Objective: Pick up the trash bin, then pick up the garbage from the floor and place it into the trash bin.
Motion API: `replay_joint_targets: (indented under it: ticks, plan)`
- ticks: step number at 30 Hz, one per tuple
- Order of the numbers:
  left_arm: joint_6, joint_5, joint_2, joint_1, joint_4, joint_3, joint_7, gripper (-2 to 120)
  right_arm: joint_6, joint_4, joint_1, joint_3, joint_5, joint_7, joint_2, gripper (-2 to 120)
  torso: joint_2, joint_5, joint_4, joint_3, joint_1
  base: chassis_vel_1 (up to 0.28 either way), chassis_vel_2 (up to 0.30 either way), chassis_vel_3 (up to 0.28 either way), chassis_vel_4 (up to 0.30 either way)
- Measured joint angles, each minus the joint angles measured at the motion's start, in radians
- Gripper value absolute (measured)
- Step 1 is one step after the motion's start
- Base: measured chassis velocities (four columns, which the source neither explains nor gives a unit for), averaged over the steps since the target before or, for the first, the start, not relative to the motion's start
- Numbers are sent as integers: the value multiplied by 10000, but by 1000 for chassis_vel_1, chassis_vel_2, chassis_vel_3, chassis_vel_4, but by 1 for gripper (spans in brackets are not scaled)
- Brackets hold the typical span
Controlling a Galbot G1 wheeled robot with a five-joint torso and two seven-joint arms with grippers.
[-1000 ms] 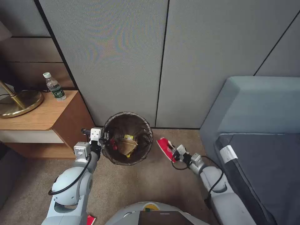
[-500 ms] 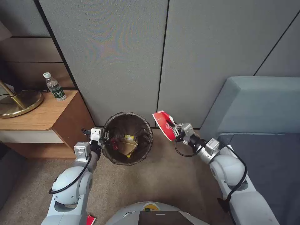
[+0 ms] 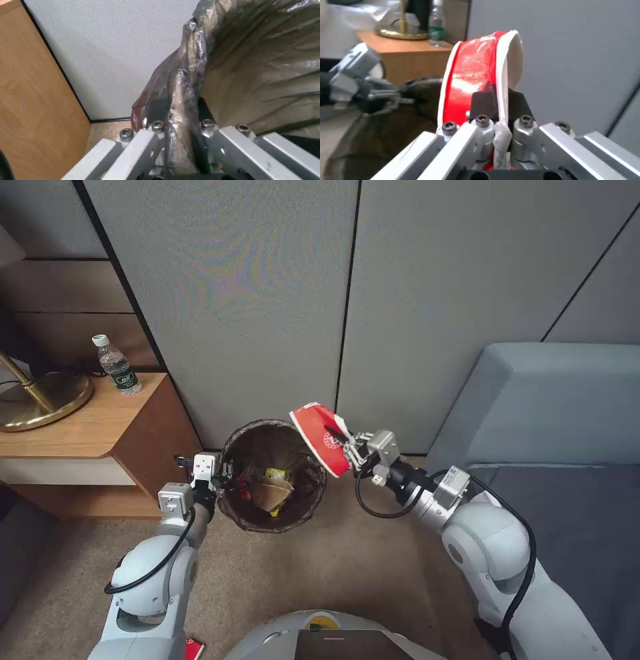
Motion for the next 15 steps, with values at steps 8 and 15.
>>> replay_joint_targets:
  ticks: [8, 15]
  plan:
    - [0, 61, -29, -17, 53, 73, 2, 3, -322, -155, 987, -751, 649, -35, -700, 0, 0, 0, -1, 0, 0, 0, 0, 0, 0]
    - [2, 109, -63, -56, 108, 110, -2, 3, -476, -488, 1927, -1605, 1101, -15, -1034, 0, 0, -1, 0, 0, 0, 0, 0, 0, 0]
